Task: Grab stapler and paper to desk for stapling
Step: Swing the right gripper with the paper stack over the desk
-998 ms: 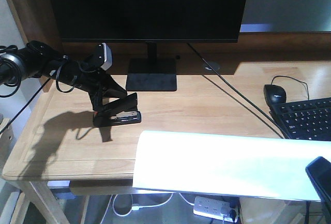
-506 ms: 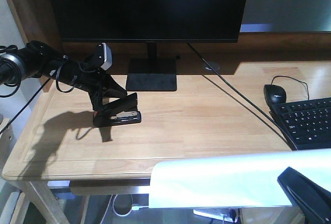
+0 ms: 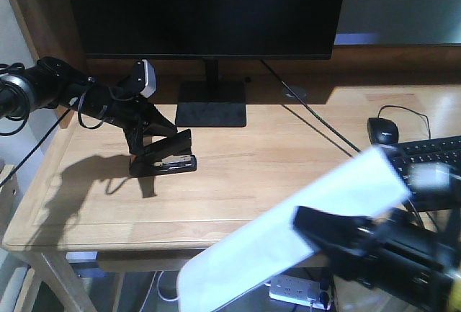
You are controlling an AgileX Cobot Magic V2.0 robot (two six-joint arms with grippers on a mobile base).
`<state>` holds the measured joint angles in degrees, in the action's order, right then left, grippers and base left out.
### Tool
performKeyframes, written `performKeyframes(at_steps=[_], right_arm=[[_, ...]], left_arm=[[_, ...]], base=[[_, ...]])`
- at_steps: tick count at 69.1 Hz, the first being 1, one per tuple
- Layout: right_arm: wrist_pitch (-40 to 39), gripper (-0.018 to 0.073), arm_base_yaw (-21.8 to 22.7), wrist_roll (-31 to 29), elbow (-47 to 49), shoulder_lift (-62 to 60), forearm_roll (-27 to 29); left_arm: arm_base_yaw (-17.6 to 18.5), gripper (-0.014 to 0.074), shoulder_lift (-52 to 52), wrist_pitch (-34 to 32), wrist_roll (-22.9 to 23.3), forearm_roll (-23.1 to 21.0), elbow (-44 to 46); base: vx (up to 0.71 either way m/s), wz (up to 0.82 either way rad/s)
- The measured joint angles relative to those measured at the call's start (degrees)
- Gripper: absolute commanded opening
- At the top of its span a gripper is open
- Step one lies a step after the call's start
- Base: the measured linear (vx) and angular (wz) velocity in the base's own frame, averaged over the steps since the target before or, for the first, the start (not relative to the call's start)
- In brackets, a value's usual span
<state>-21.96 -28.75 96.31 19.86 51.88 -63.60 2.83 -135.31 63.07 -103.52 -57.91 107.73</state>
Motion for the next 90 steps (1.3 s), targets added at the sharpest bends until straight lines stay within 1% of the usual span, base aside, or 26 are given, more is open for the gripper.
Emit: performKeyframes(at_steps=[5,6,7,10,11,12,15,18,22,25,33,41,52,63,81,90], right_arm=[[-4.6,-0.0005,0.0,3.9,4.3,6.6,-8.1],[-5.5,-0.0005,0.0,4.6,5.2,7.2,-9.0],[-6.5,-0.0005,0.0,5.4,6.1,8.5,-11.6],[-9.3,-0.0005,0.0,7.8,9.1,12.5,-16.7],[-10.1,-0.0005,0.0,8.5,10.1,13.0,-17.6],[-10.8,-0.0005,0.0,9.3,11.1,14.6,-20.2],[-12.8,-0.0005,0.0,11.2,13.6,17.0,-24.3],[-14.1,-0.0005,0.0,13.8,16.8,20.0,-29.9],[-14.4,-0.0005,0.0,16.5,19.6,22.6,-34.0],[-13.4,-0.0005,0.0,18.2,21.4,24.6,-35.7],[-7.7,-0.0003,0.0,19.3,24.1,29.0,-37.2],[0.7,-0.0003,0.0,19.6,24.7,33.4,-37.2],[7.9,-0.0003,0.0,19.7,24.7,40.4,-36.9],[11.9,-0.0003,0.0,18.9,24.7,45.2,-36.6],[17.0,-0.0003,0.0,16.9,25.3,48.7,-36.2],[17.6,-0.0003,0.0,16.9,25.3,49.9,-36.0]], left_arm=[[0.0,-0.0006,0.0,0.0,0.0,0.0,0.0],[0.0,-0.0006,0.0,0.0,0.0,0.0,0.0],[0.0,-0.0006,0.0,0.0,0.0,0.0,0.0],[0.0,-0.0006,0.0,0.0,0.0,0.0,0.0],[0.0,-0.0006,0.0,0.0,0.0,0.0,0.0],[0.0,-0.0006,0.0,0.0,0.0,0.0,0.0],[0.0,-0.0006,0.0,0.0,0.0,0.0,0.0],[0.0,-0.0006,0.0,0.0,0.0,0.0,0.0],[0.0,-0.0006,0.0,0.0,0.0,0.0,0.0],[0.0,-0.0006,0.0,0.0,0.0,0.0,0.0],[0.0,-0.0006,0.0,0.0,0.0,0.0,0.0],[0.0,-0.0006,0.0,0.0,0.0,0.0,0.0],[0.0,-0.0006,0.0,0.0,0.0,0.0,0.0],[0.0,-0.0006,0.0,0.0,0.0,0.0,0.0],[0.0,-0.0006,0.0,0.0,0.0,0.0,0.0],[0.0,-0.0006,0.0,0.0,0.0,0.0,0.0]], base=[[0.00,0.00],[0.00,0.00],[0.00,0.00],[0.00,0.00],[0.00,0.00],[0.00,0.00],[0.00,0.00],[0.00,0.00],[0.00,0.00],[0.00,0.00],[0.00,0.00],[0.00,0.00],[0.00,0.00],[0.00,0.00],[0.00,0.00],[0.00,0.00]])
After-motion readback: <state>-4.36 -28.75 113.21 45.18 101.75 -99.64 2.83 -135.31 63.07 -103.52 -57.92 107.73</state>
